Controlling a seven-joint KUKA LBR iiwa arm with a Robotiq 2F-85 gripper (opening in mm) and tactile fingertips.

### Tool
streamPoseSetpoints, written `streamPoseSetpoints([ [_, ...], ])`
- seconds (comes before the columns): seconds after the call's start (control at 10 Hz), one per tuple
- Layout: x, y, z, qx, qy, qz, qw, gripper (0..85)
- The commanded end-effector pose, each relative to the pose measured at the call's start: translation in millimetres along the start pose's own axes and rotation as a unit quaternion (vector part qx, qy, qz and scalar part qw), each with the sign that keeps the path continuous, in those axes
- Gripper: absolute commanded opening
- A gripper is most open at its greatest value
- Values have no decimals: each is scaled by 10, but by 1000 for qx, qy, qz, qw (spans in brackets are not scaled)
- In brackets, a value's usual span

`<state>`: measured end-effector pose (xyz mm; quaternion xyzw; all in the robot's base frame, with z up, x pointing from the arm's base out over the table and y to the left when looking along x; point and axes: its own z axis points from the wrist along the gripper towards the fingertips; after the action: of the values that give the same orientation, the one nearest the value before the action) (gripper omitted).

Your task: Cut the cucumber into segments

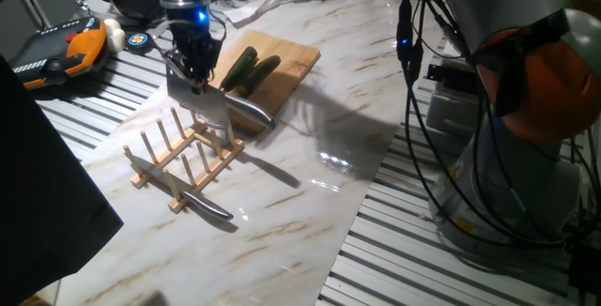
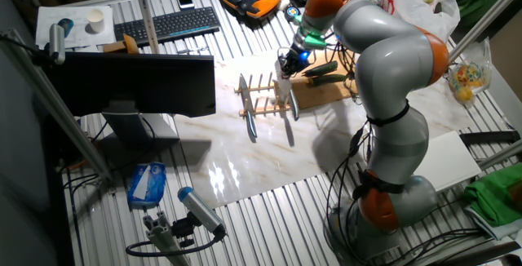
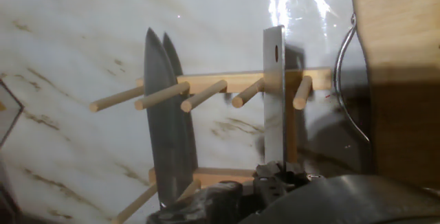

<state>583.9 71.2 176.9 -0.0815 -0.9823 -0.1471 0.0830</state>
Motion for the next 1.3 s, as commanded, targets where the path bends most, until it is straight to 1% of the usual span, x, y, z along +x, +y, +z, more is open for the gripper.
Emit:
streamPoseSetpoints([
  [0.0, 25, -3, -39, 1, 0, 1, 1000, 7],
  [0.2, 90, 4, -155, 5, 2, 4, 1000, 7],
  [0.3, 101, -16, -177, 5, 2, 2, 1000, 7],
  [0.5, 91, -70, -236, 8, 3, -4, 1000, 7],
  [0.7, 61, -163, -323, 19, 3, -13, 1000, 7],
  [1.0, 31, -306, -440, 53, -2, -30, 998, 7],
  [1.1, 23, -340, -463, 63, -4, -34, 997, 7],
  [1.2, 18, -363, -467, 78, -7, -37, 996, 7],
])
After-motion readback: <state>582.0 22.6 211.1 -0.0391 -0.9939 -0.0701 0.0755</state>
